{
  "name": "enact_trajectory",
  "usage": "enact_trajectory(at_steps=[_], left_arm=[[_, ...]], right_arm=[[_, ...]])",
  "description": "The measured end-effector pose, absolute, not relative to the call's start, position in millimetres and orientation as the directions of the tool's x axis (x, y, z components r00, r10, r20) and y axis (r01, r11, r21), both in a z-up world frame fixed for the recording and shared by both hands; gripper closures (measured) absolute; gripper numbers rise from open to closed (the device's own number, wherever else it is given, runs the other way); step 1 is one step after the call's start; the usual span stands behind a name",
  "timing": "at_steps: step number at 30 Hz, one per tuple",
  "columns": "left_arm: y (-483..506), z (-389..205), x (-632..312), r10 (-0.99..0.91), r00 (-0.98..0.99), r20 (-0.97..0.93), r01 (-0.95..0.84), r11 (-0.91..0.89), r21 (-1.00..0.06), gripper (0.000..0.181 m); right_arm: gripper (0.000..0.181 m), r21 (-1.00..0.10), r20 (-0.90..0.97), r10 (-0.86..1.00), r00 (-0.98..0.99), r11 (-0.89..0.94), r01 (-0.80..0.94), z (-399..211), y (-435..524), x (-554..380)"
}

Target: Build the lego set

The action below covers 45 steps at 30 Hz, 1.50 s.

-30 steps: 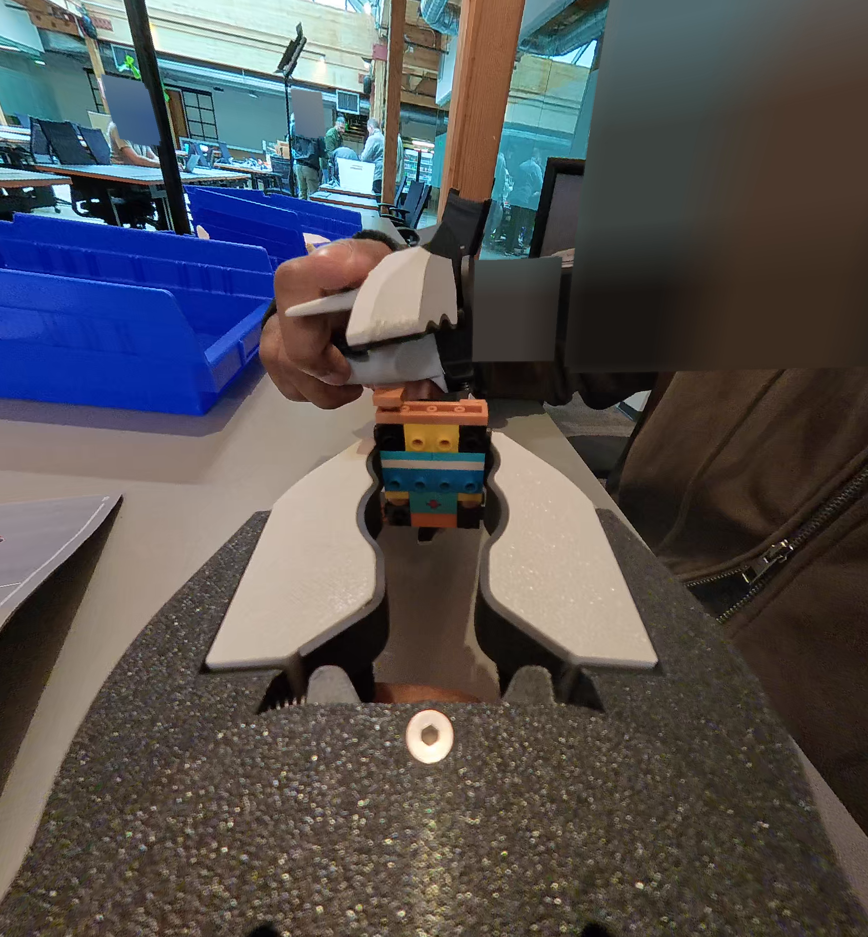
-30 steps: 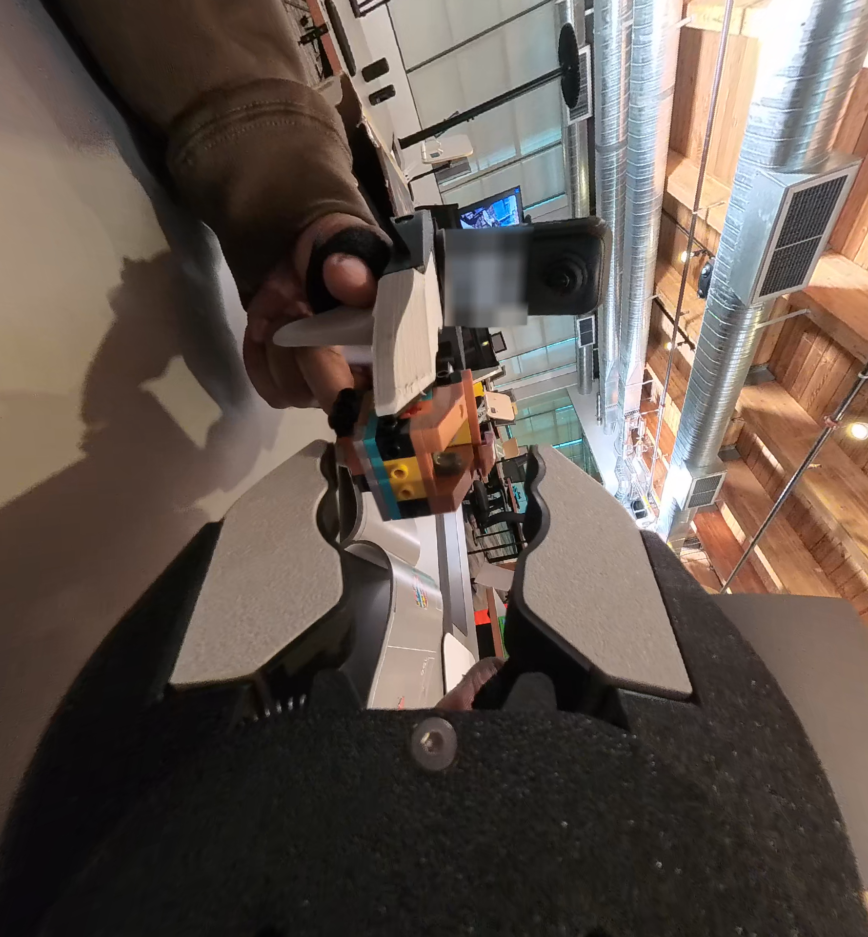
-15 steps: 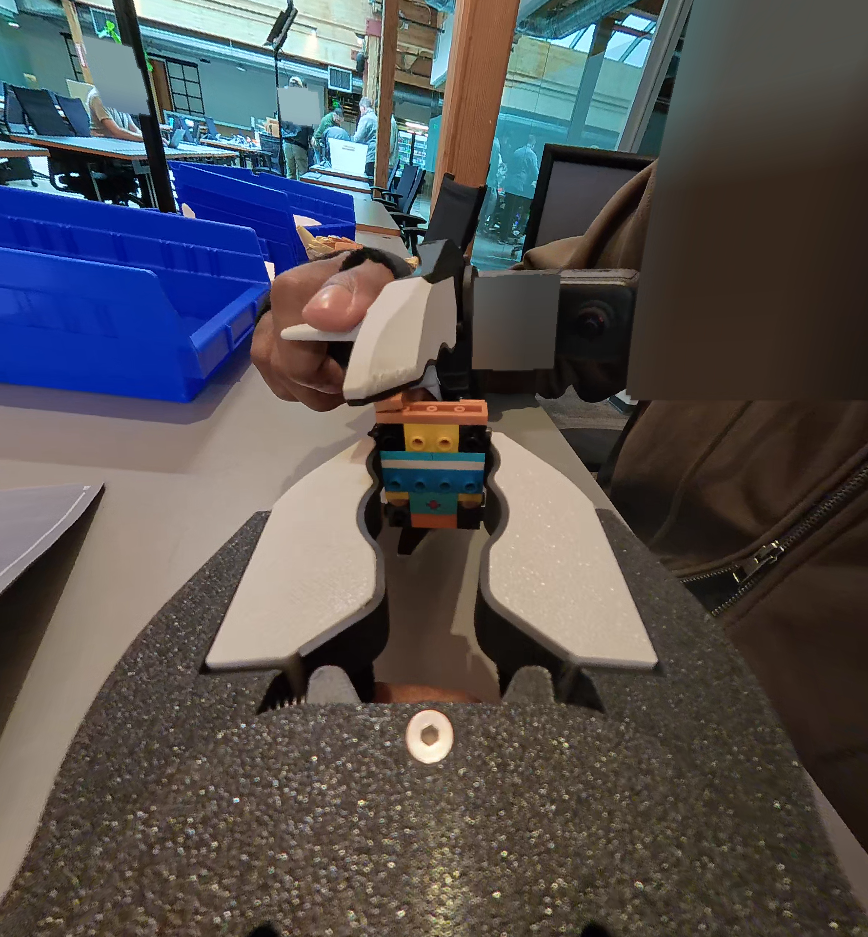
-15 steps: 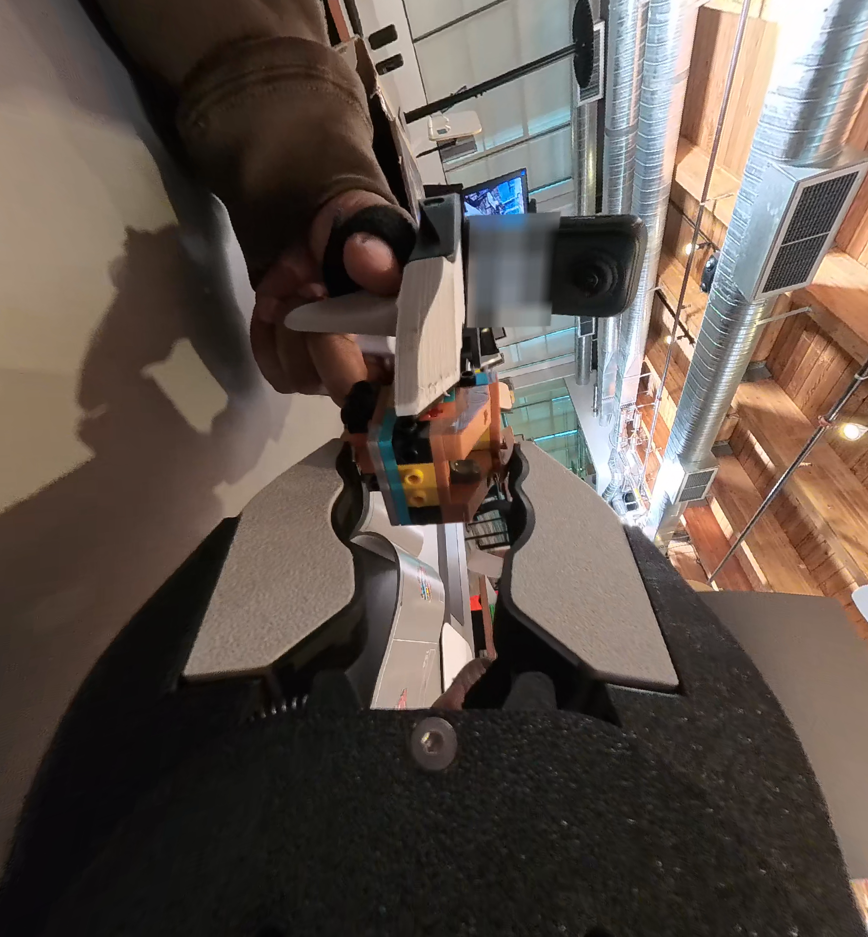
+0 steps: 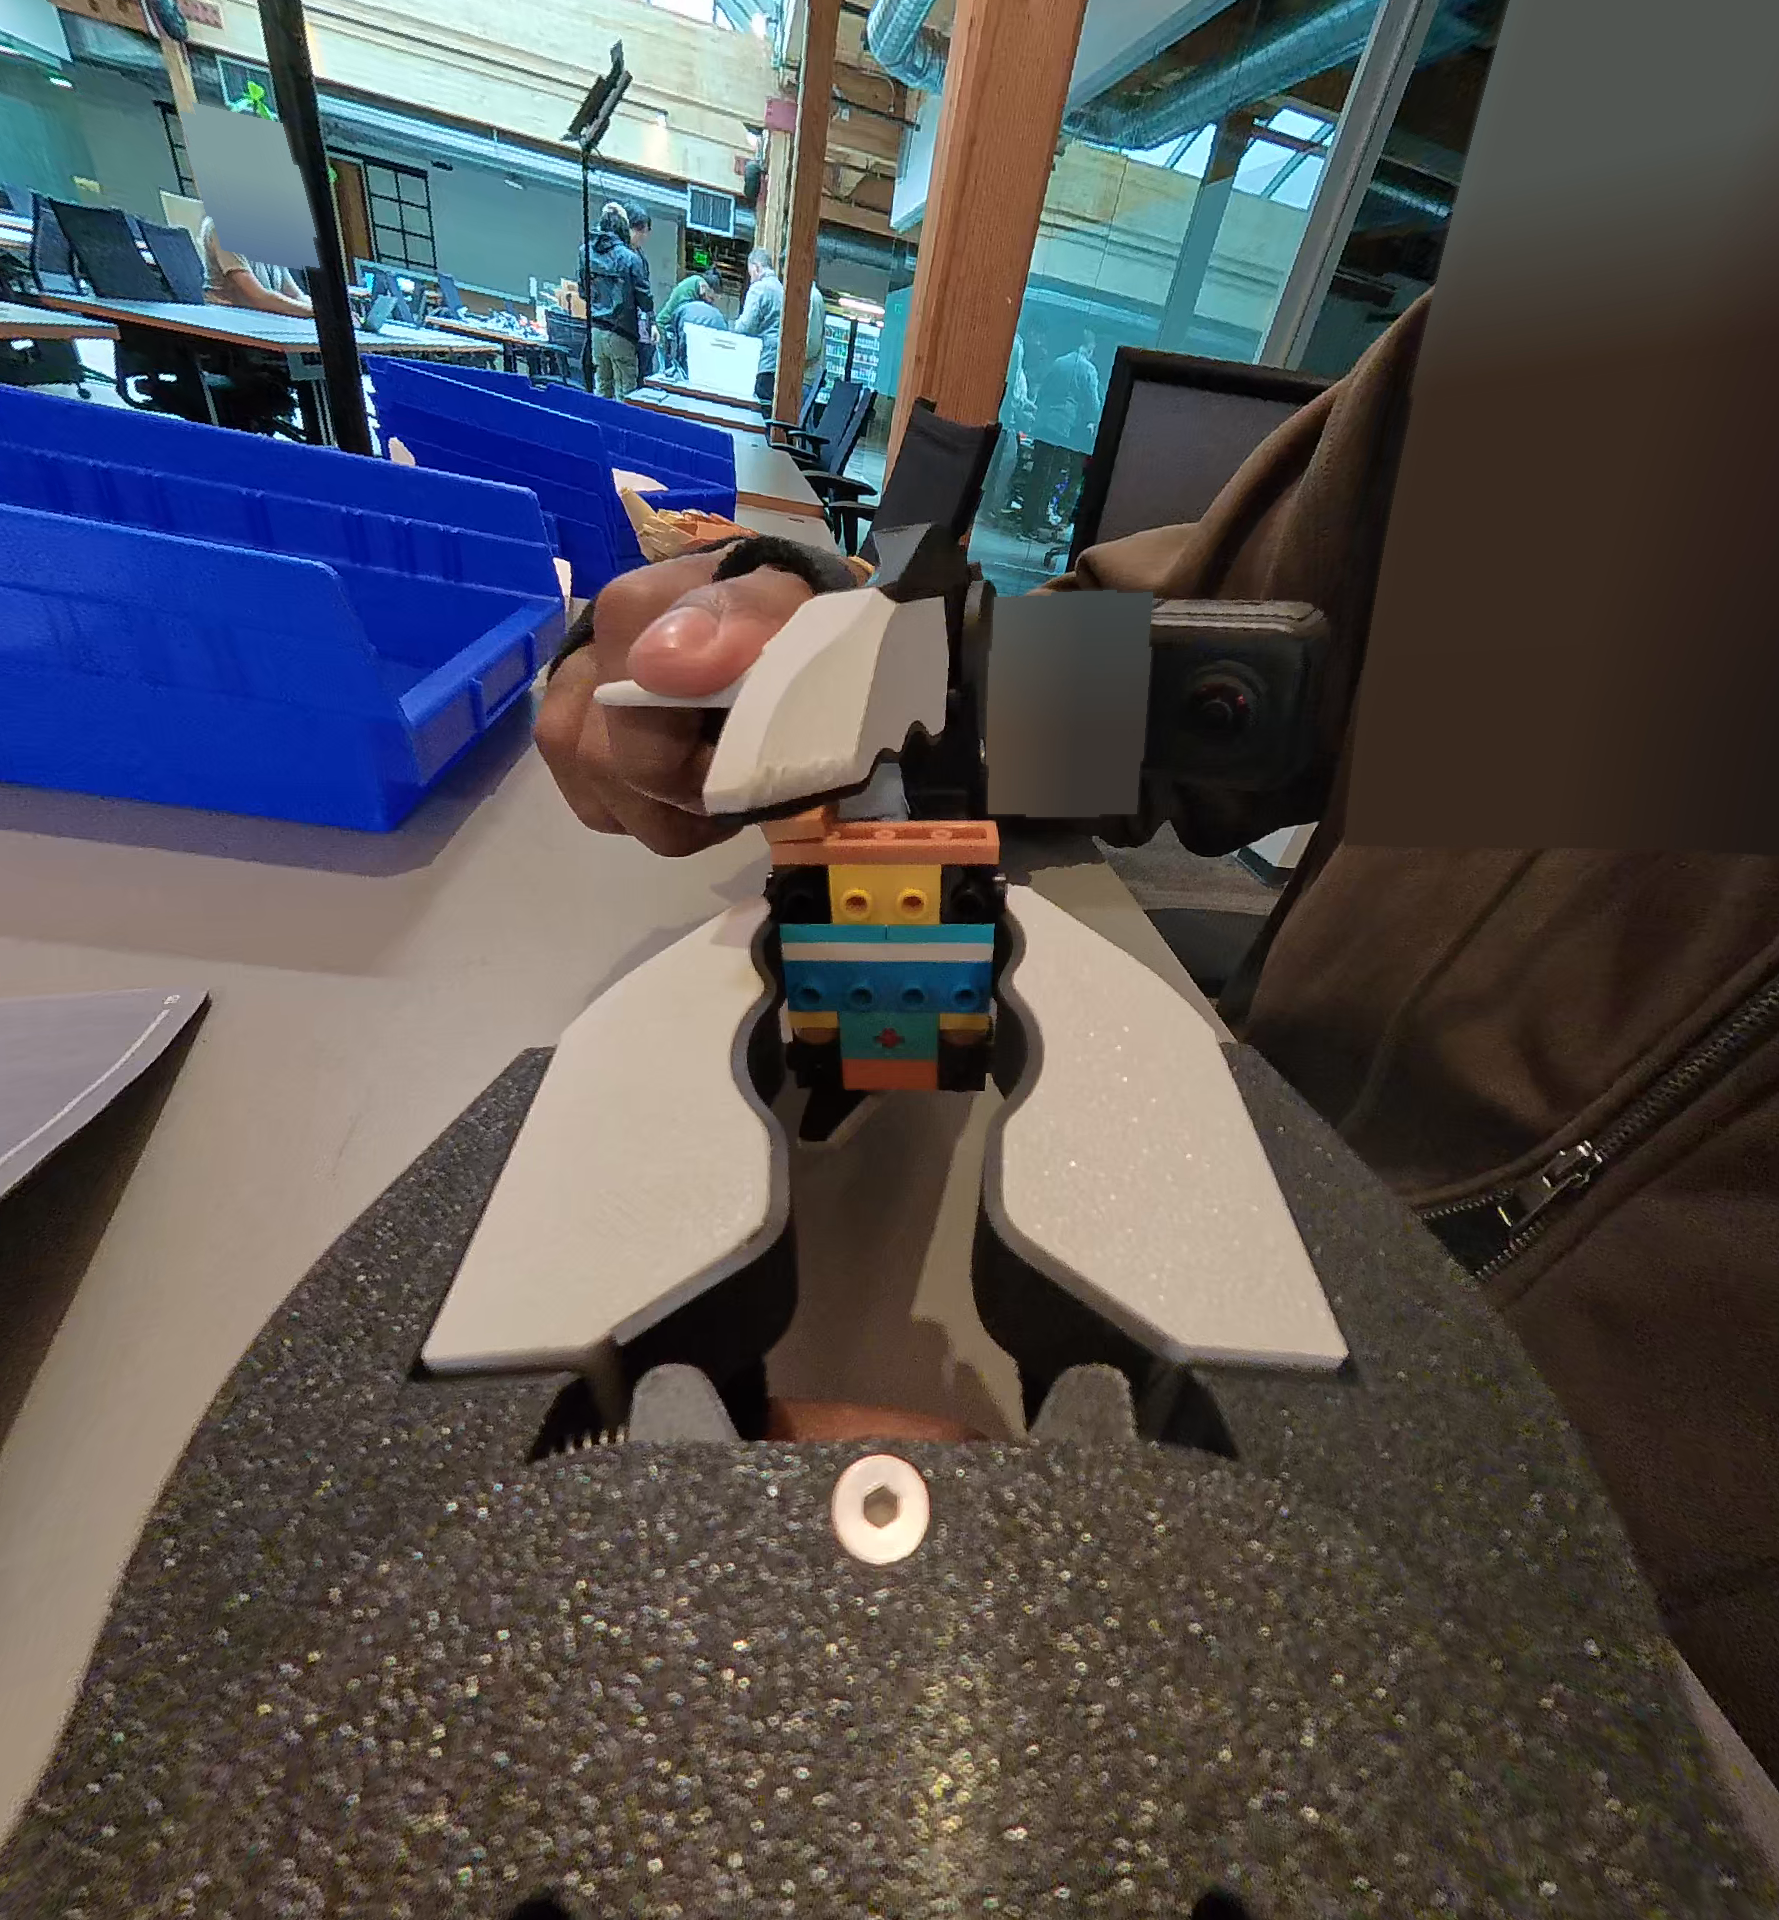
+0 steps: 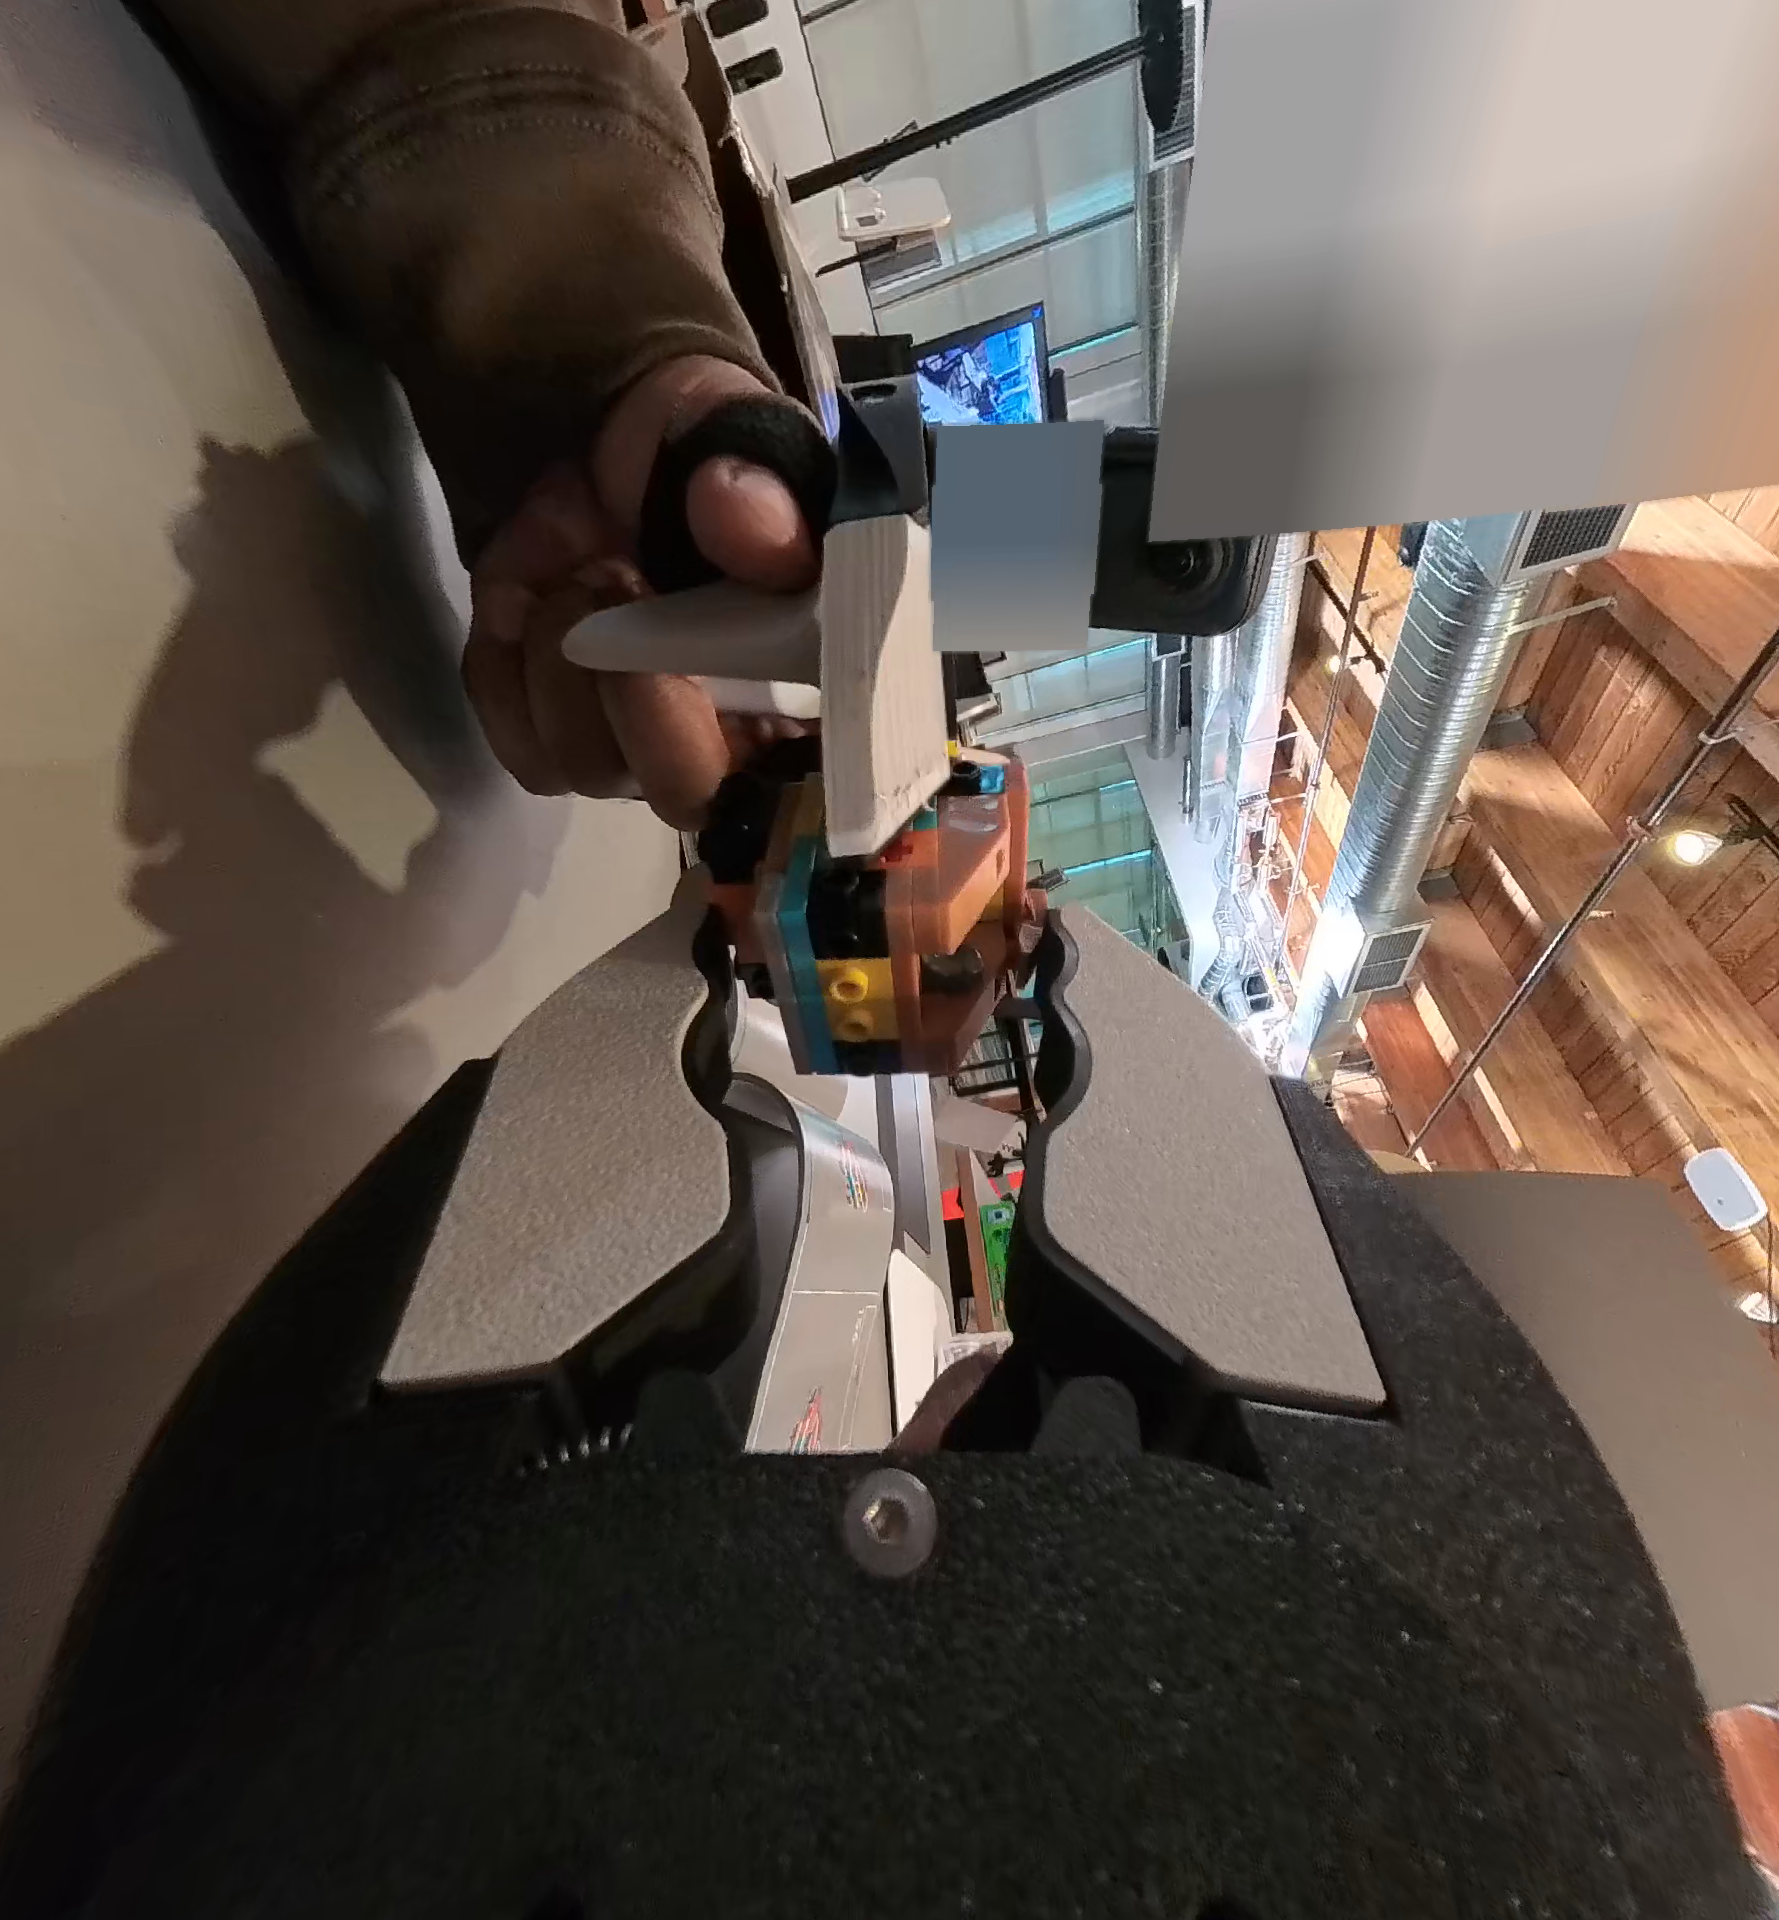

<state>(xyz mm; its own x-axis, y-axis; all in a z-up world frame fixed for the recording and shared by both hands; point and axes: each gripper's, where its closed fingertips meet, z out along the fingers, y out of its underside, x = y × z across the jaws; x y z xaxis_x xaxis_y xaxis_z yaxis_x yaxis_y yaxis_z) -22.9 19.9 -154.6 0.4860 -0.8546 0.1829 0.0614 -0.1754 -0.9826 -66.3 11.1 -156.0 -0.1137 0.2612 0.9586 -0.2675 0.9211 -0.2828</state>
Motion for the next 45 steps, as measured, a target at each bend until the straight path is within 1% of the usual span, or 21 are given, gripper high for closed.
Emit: enact_trajectory(at_steps=[21,26,30,45], left_arm=[[23.7,-157.9,-23.9,-0.847,0.483,0.221,0.099,-0.197,-0.975,0.145],[24.1,-152.2,-25.4,-0.85,0.462,0.253,0.158,-0.202,-0.967,0.144],[24.7,-146.8,-28.4,-0.849,0.443,0.29,0.215,-0.213,-0.953,0.144],[26.1,-146.0,-28.3,-0.844,0.432,0.319,0.244,-0.231,-0.942,0.144]], right_arm=[[0.126,-0.283,0.957,0.259,-0.13,0.932,-0.227,-160.7,16.7,-67.8],[0.125,-0.339,0.94,0.321,-0.112,0.912,-0.23,-156.9,16.5,-69.3],[0.126,-0.355,0.935,0.343,-0.09,0.907,-0.226,-152.2,17.7,-69.8],[0.128,-0.391,0.92,0.378,-0.104,0.894,-0.219,-151.9,20.6,-69.5]])
